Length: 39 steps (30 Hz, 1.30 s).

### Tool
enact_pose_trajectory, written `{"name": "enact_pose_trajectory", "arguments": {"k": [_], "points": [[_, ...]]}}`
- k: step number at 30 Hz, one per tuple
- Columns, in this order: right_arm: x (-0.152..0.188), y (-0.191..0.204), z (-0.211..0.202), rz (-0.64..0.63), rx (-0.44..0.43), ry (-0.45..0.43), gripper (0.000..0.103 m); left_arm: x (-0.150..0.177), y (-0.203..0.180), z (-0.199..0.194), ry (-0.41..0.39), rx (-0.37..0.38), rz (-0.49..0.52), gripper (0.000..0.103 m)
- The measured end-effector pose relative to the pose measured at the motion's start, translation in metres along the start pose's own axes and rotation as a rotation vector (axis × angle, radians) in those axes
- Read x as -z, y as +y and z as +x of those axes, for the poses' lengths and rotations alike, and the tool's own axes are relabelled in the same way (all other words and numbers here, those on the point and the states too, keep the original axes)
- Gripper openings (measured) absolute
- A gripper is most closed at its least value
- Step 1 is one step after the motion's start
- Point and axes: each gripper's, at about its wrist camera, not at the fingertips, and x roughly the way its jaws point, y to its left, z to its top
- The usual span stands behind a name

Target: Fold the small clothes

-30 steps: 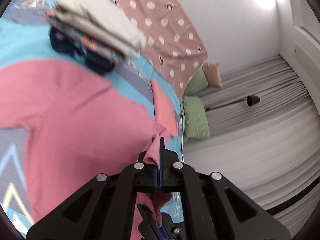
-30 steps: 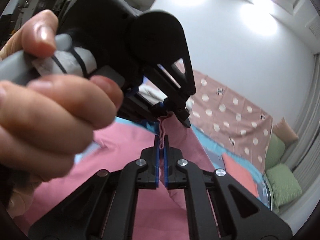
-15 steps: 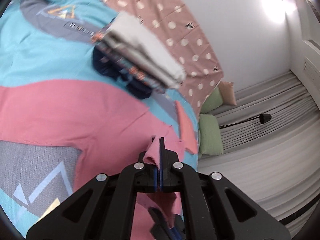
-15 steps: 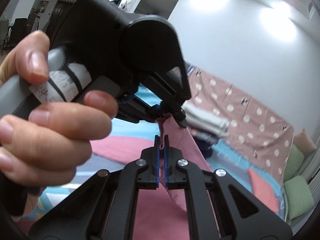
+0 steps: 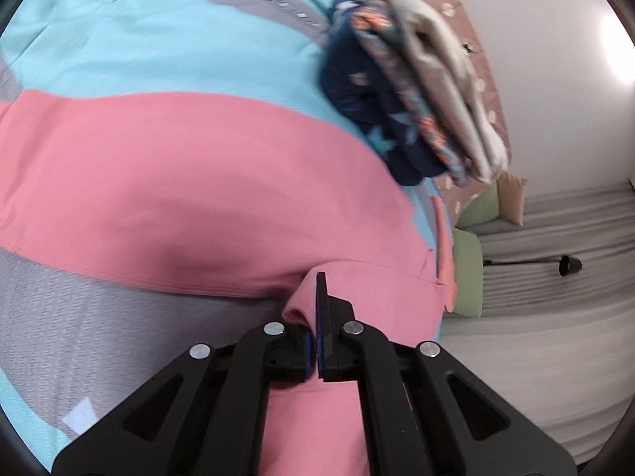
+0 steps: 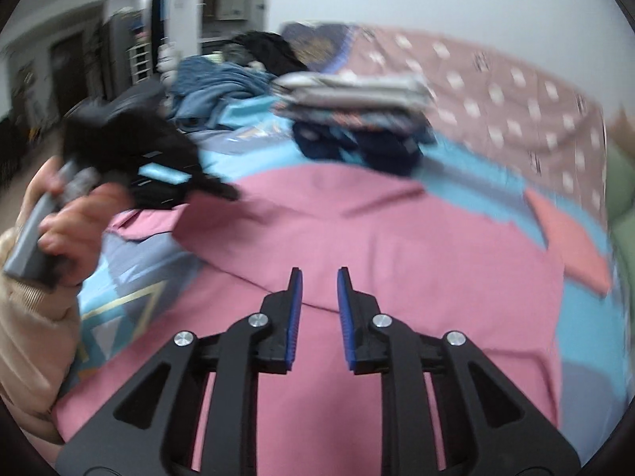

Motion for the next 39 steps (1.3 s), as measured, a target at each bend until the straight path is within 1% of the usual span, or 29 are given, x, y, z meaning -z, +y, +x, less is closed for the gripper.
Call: {"name": "enact_pose_trajectory", "arguments": {"k": [1, 3, 5, 7, 8, 9, 11, 12, 13, 14, 15, 16, 17, 18, 19, 20, 21, 22, 23, 25, 26, 28, 29, 31, 32, 33, 35, 37, 39], "points": [[0.001, -0.010, 0.007, 0.042, -0.011, 0.026, 0.018, -0.001, 0.005, -0.001, 0.000, -0.011, -0.013, 0.003], [0.007, -0.024, 0.019, 0.112, -0.034, 0.054, 0.018, -0.003, 0.016, -0.005, -0.010, -0.041, -0.031, 0.020], [0.012, -0.025, 0.024, 0.143, -0.044, 0.065, 0.018, -0.004, 0.029, -0.014, -0.025, -0.071, -0.051, 0.023], [0.013, -0.035, 0.031, 0.169, -0.050, 0.071, 0.020, -0.005, 0.043, -0.025, -0.040, -0.076, -0.074, 0.027], [0.014, -0.036, 0.033, 0.174, -0.050, 0.073, 0.023, -0.005, 0.054, -0.035, -0.058, -0.082, -0.094, 0.034], [0.016, -0.039, 0.037, 0.182, -0.050, 0.078, 0.028, -0.005, 0.065, -0.046, -0.085, -0.094, -0.116, 0.046], [0.022, -0.043, 0.046, 0.203, -0.059, 0.102, 0.034, -0.004, 0.090, -0.072, -0.160, -0.144, -0.159, 0.047], [0.024, -0.045, 0.050, 0.217, -0.071, 0.111, 0.035, -0.003, 0.106, -0.085, -0.196, -0.197, -0.188, 0.047], [0.024, -0.047, 0.051, 0.220, -0.076, 0.111, 0.036, -0.002, 0.122, -0.099, -0.232, -0.259, -0.217, 0.047], [0.023, -0.046, 0.051, 0.217, -0.086, 0.109, 0.040, -0.001, 0.133, -0.110, -0.269, -0.328, -0.234, 0.047], [0.023, -0.045, 0.051, 0.211, -0.096, 0.108, 0.047, 0.001, 0.142, -0.122, -0.317, -0.427, -0.229, 0.047], [0.023, -0.042, 0.052, 0.201, -0.099, 0.108, 0.049, 0.003, 0.145, -0.136, -0.400, -0.619, -0.164, 0.047], [0.023, -0.039, 0.051, 0.186, -0.087, 0.106, 0.051, 0.005, 0.145, -0.141, -0.451, -0.770, -0.099, 0.047], [0.023, -0.036, 0.051, 0.173, -0.077, 0.106, 0.052, 0.007, 0.144, -0.140, -0.505, -1.017, 0.017, 0.047], [0.023, -0.034, 0.051, 0.162, -0.071, 0.105, 0.053, 0.008, 0.144, -0.136, -0.514, -1.143, 0.107, 0.047], [0.022, -0.032, 0.051, 0.155, -0.070, 0.104, 0.054, 0.008, 0.147, -0.127, -0.467, -1.220, 0.240, 0.047], [0.022, -0.032, 0.051, 0.155, -0.073, 0.105, 0.055, 0.007, 0.153, -0.120, -0.398, -1.207, 0.315, 0.048], [0.022, -0.033, 0.051, 0.160, -0.078, 0.106, 0.055, 0.007, 0.157, -0.116, -0.354, -1.190, 0.352, 0.048], [0.022, -0.034, 0.052, 0.168, -0.086, 0.106, 0.055, 0.005, 0.162, -0.109, -0.314, -1.197, 0.400, 0.048], [0.023, -0.036, 0.052, 0.180, -0.097, 0.104, 0.055, -0.003, 0.173, -0.098, -0.268, -1.239, 0.465, 0.048], [0.023, -0.037, 0.052, 0.184, -0.101, 0.103, 0.055, -0.006, 0.177, -0.096, -0.253, -1.228, 0.480, 0.048], [0.023, -0.037, 0.052, 0.185, -0.101, 0.102, 0.055, -0.015, 0.177, -0.097, -0.262, -1.173, 0.499, 0.048], [0.023, -0.037, 0.052, 0.184, -0.100, 0.102, 0.055, -0.018, 0.176, -0.101, -0.279, -1.129, 0.496, 0.047], [0.023, -0.036, 0.052, 0.179, -0.095, 0.103, 0.055, -0.024, 0.168, -0.106, -0.300, -1.058, 0.496, 0.045], [0.023, -0.036, 0.053, 0.178, -0.093, 0.102, 0.055, -0.025, 0.159, -0.110, -0.315, -1.022, 0.517, 0.045], [0.023, -0.036, 0.053, 0.179, -0.092, 0.101, 0.055, -0.024, 0.155, -0.108, -0.318, -1.011, 0.536, 0.045], [0.023, -0.036, 0.053, 0.182, -0.091, 0.100, 0.055, -0.022, 0.144, -0.102, -0.309, -1.023, 0.580, 0.045], [0.023, -0.037, 0.053, 0.186, -0.093, 0.098, 0.055, -0.024, 0.143, -0.093, -0.291, -1.076, 0.625, 0.045], [0.023, -0.037, 0.053, 0.188, -0.095, 0.098, 0.055, -0.028, 0.152, -0.087, -0.264, -1.127, 0.633, 0.045]]}}
